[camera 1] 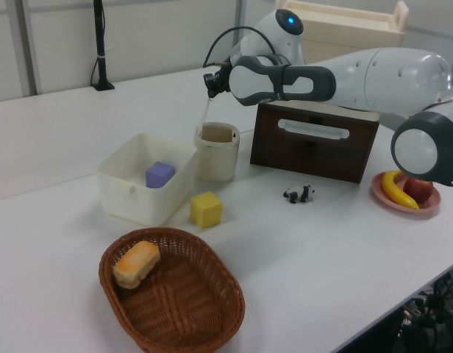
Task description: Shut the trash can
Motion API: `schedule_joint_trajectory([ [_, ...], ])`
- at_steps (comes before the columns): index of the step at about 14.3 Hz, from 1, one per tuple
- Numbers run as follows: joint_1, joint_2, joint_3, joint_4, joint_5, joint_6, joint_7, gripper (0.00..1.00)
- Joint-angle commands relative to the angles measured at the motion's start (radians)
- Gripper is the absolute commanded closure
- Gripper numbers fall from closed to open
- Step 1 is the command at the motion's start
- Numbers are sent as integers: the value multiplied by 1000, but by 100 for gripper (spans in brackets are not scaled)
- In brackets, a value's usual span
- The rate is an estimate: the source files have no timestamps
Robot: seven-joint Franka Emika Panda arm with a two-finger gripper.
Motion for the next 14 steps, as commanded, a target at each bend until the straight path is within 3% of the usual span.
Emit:
schedule_joint_trajectory([
  [1,14,1,-13,27,-13,10,53,96],
  [14,14,28,-17,16,-30,10,45,95],
])
